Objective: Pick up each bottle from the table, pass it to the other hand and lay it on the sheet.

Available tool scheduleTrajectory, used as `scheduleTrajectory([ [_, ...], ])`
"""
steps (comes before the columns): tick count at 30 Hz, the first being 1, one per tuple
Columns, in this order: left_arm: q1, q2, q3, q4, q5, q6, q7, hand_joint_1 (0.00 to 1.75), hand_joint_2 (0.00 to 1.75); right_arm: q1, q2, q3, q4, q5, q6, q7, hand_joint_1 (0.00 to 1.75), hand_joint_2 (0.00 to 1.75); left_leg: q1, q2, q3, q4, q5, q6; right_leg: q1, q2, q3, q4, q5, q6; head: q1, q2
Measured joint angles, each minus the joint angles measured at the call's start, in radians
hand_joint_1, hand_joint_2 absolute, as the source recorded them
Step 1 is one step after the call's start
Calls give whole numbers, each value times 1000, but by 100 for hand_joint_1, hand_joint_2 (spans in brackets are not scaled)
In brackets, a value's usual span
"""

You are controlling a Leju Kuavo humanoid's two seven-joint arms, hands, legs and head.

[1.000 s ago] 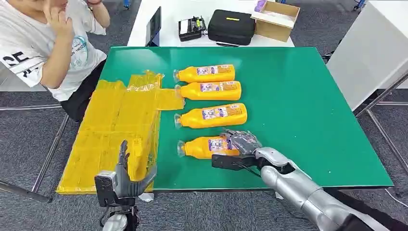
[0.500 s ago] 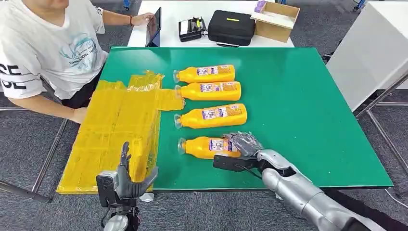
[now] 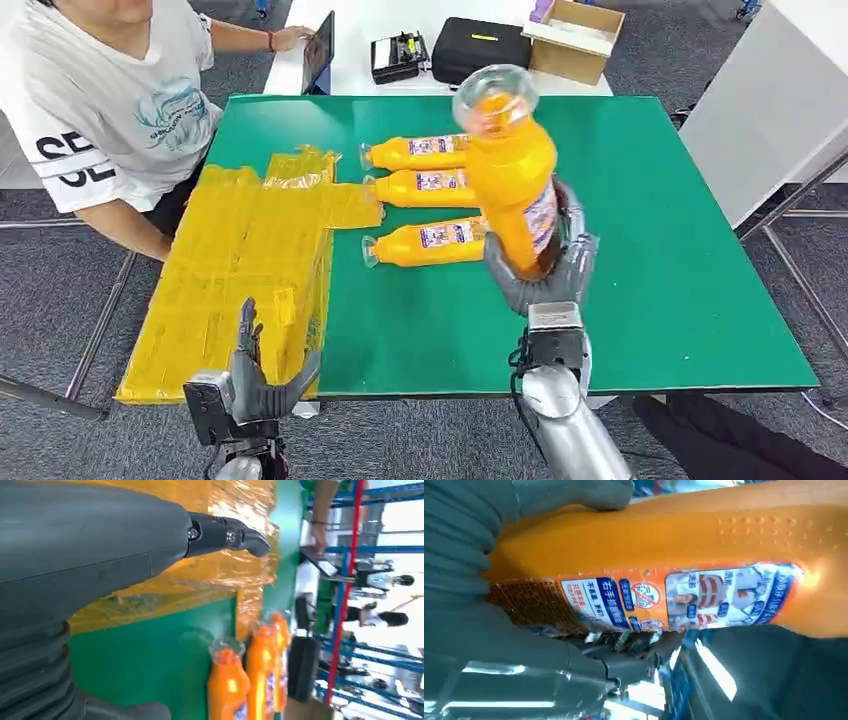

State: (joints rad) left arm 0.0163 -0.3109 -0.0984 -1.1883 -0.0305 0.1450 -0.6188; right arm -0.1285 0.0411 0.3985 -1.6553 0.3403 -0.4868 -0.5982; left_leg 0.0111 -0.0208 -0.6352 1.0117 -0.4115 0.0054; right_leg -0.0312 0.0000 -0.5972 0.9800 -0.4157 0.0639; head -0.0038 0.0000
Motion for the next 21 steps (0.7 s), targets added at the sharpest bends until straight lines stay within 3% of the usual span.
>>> scheduleTrajectory([
  [5,0,1,-19,-22,51,-31,2,0,175,30,41,-63,-43,7,-40,-26,175,175,0,0,0,0,0,0,0,0,0,0,0,0,0,0],
  [13,4,8,-55,-90,163,-152,33,0,175,61,58,-112,-4,14,22,-22,175,175,0,0,0,0,0,0,1,0,0,0,0,0,0,0],
  [21,2,21,-114,-141,222,-296,86,0,175,82,118,-80,237,85,134,-74,175,175,0,0,0,0,0,0,1,0,0,0,0,0,0,0],
])
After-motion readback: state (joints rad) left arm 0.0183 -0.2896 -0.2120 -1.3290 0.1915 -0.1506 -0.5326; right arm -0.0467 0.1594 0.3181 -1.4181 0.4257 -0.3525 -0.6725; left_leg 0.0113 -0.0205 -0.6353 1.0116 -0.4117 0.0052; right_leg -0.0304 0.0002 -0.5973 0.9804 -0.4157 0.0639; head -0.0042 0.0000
